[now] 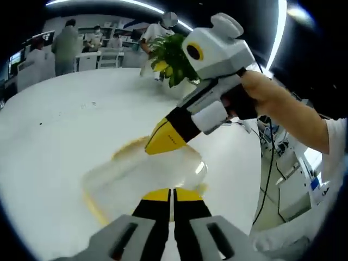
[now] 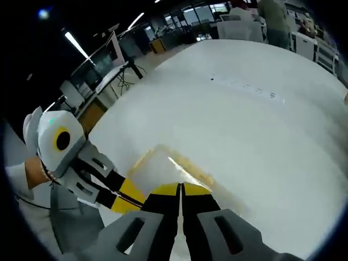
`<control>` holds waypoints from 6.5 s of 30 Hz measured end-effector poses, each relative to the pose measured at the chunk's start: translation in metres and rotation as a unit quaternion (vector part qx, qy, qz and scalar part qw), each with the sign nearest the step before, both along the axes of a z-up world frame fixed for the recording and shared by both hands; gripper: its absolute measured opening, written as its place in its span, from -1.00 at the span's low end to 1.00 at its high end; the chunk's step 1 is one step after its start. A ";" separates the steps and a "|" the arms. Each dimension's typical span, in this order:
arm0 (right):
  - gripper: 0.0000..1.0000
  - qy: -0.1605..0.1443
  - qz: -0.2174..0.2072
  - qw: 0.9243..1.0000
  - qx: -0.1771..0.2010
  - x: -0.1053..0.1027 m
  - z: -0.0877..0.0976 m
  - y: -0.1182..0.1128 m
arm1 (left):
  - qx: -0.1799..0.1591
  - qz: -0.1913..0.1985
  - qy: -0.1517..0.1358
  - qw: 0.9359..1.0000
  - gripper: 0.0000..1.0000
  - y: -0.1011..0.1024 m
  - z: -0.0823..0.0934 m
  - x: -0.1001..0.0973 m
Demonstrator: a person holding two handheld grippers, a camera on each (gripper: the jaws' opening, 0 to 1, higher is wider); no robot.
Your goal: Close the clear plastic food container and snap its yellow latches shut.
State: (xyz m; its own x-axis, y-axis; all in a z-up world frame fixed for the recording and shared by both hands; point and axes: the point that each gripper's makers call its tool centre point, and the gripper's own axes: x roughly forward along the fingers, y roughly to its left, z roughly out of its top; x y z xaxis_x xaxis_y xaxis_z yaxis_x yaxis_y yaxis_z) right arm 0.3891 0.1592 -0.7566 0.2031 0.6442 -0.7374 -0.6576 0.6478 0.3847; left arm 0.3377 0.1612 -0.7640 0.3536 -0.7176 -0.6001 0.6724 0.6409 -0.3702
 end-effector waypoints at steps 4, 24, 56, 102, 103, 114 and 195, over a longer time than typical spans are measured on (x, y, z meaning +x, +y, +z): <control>-1.00 0.003 -0.004 1.000 0.001 0.005 -0.003 0.001 | -0.026 0.015 0.022 0.999 -1.00 0.003 -0.002 -0.007; -1.00 -0.026 -0.044 0.998 -0.024 0.041 -0.027 -0.006 | -0.051 0.029 0.009 0.998 -1.00 0.002 0.001 -0.005; -0.42 -0.058 0.386 0.887 -0.248 -0.002 -0.007 0.001 | 0.152 -0.184 -0.194 0.951 -0.65 -0.015 0.014 -0.003; -0.36 -0.020 0.442 0.834 -0.329 -0.008 -0.023 0.004 | 0.313 -0.338 -0.231 0.857 -0.45 -0.013 -0.013 -0.012; -0.36 -0.020 0.441 0.834 -0.330 -0.008 -0.023 0.003 | 0.312 -0.338 -0.231 0.857 -0.45 -0.012 -0.013 -0.012; -0.37 -0.009 0.440 0.825 -0.354 -0.013 -0.026 0.003 | 0.290 -0.312 -0.216 0.879 -0.48 -0.016 -0.013 -0.013; -0.54 -0.003 0.422 0.849 -0.319 -0.006 -0.029 0.004 | 0.327 -0.302 -0.312 0.840 -0.61 -0.022 -0.017 -0.015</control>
State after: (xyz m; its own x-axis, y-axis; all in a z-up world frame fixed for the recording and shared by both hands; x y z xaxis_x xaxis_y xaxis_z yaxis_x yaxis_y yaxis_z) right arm 0.3829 0.1633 -0.7853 -0.1271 0.0334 -0.9913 -0.9916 0.0209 0.1278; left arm 0.3228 0.1397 -0.7811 0.4346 -0.4688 -0.7690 0.8807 0.0423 0.4719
